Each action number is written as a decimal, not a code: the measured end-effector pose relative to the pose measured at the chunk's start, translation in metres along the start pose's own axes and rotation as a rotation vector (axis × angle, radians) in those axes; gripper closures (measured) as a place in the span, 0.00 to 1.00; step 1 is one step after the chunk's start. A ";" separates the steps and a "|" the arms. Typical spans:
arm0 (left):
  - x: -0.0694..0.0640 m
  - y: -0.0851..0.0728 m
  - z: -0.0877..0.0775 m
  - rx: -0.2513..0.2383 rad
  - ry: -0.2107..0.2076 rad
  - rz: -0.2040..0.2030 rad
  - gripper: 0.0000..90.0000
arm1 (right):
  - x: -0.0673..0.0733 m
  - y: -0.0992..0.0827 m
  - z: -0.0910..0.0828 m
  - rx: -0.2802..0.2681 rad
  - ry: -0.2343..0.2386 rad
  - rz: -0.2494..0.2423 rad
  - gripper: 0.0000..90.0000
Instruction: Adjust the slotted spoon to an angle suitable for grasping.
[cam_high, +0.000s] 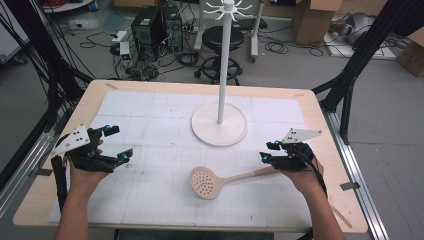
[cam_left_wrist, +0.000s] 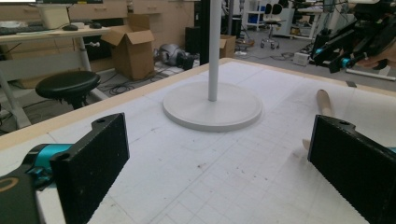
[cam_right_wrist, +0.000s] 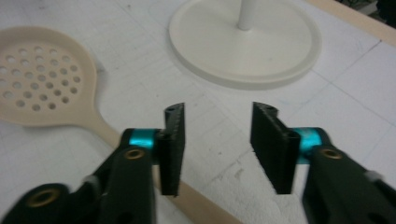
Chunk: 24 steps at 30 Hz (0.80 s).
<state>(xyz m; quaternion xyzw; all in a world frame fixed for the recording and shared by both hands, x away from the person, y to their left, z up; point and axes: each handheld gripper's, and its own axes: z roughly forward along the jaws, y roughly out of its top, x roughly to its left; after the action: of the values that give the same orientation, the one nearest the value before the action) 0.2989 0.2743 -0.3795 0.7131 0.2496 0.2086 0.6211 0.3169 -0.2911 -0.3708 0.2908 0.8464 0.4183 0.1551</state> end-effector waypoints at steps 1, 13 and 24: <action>0.000 0.000 0.000 -0.001 0.000 -0.002 0.06 | 0.000 0.000 0.000 0.000 0.000 0.000 0.53; 0.000 0.000 0.000 -0.001 0.002 0.001 0.07 | 0.012 0.012 0.006 0.026 0.057 -0.107 0.37; 0.001 0.000 -0.001 -0.001 0.004 0.004 0.07 | 0.029 0.007 0.044 0.253 0.128 -0.210 0.35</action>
<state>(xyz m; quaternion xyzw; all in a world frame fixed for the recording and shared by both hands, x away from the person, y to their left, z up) 0.2989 0.2754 -0.3792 0.7128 0.2494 0.2115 0.6204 0.3197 -0.2423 -0.3922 0.1909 0.9261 0.3077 0.1057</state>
